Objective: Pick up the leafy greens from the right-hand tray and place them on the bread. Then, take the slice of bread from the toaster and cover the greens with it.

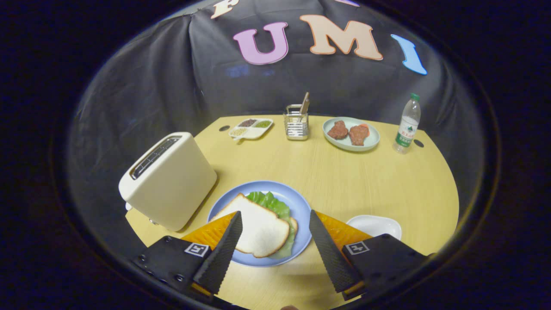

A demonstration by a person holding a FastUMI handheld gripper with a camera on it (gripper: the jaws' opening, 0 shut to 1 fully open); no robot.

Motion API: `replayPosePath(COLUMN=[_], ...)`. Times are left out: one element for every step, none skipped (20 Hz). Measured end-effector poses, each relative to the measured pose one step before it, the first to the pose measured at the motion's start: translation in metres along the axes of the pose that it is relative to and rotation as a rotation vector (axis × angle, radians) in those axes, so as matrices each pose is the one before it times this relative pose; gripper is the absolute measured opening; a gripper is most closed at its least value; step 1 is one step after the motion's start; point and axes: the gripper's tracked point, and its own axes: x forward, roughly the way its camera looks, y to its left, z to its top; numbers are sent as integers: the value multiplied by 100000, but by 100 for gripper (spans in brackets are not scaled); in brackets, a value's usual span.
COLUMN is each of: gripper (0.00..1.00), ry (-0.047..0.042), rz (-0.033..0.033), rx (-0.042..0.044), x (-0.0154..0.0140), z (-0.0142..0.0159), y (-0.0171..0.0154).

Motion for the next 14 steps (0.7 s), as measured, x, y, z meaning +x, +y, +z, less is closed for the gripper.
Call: replayPosePath(gripper=[99,99,98,98,98,98,98,98,98,98,98,98,98,98], ry=[-3765,-3959,-3884,-3752,-3716,-4024,-4159,-4079,-3198,-3206,-2916,-2576,-2488,-2301], rz=[-90,221,1,-197,-520,-402,-866,-1171,-1419,-1594,-1640,-1539,-1141,-1329], rx=[-139,-241,-166,-159,118,352,495,257,42,-648,-705,-647,-237,-323], x=[-962,-957,-1040,-967,-1020,-1024,-547,-1009,-833,-841,-969,-890,-1032,-716], z=[876,999,886,1058,1089,1300,1915,1561,1111,1365,1257,1098,1074,932], y=[-208,-113,-164,-190,-303,-394,-753,-630,-626,-788,-733,-801,-489,-683])
